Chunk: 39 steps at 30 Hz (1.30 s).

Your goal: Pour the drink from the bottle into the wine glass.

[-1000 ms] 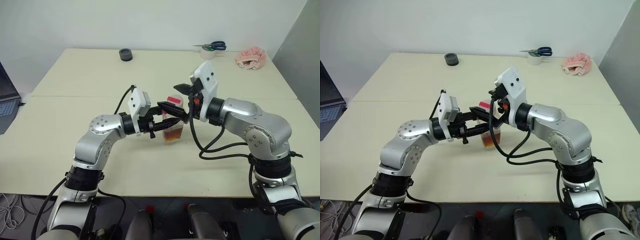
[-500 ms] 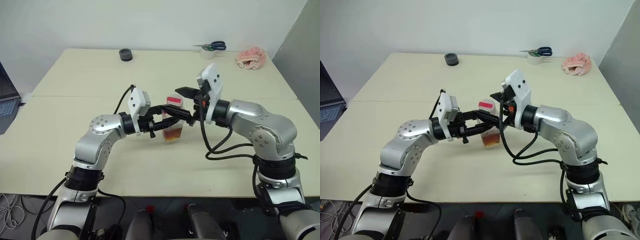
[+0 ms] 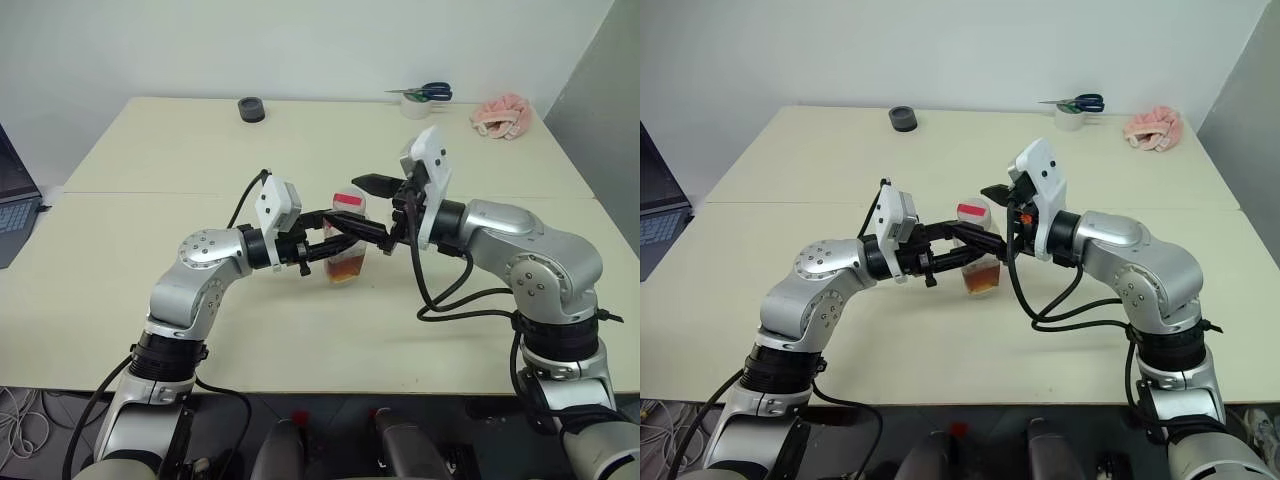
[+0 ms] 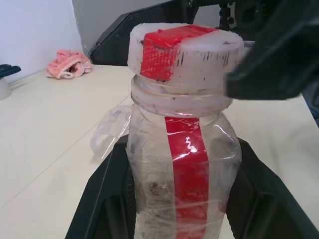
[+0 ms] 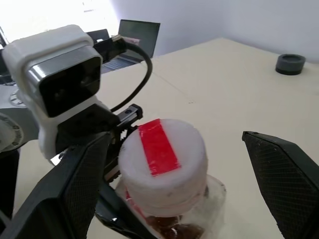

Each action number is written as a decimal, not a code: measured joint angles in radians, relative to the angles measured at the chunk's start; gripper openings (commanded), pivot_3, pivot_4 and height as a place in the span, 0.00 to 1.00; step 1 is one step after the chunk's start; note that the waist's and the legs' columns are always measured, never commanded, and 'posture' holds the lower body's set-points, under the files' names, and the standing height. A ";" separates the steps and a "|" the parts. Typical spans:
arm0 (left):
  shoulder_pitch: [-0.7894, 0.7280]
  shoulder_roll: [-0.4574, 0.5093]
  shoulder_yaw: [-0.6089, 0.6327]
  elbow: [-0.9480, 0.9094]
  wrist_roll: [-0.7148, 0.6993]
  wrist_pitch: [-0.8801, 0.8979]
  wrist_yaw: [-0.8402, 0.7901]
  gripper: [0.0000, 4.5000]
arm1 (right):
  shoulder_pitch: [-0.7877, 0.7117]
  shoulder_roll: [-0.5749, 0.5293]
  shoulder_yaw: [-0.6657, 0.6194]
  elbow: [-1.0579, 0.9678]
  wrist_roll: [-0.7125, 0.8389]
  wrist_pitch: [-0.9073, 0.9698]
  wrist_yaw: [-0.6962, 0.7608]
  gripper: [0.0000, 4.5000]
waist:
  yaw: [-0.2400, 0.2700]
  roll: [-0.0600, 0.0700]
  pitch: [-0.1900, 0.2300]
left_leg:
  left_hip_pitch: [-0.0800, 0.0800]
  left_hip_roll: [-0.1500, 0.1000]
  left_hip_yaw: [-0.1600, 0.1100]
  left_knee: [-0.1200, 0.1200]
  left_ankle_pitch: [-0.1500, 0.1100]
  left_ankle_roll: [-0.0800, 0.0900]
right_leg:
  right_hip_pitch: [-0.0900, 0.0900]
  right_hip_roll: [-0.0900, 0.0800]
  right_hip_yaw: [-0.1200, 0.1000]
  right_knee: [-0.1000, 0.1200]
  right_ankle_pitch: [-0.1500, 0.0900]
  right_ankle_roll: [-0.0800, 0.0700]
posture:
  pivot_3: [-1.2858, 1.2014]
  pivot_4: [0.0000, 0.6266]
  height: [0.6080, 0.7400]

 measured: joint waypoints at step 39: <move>-0.020 -0.003 -0.040 -0.036 -0.001 0.002 -0.017 0.41 | -0.170 -0.153 0.099 0.500 -0.047 -0.470 0.764 0.41 | 0.000 0.000 0.000 | 0.000 0.000 0.000 0.000 0.000 0.000 | 0.000 0.000 0.000 0.000 0.000 0.000 | 0.52 0.24 1.00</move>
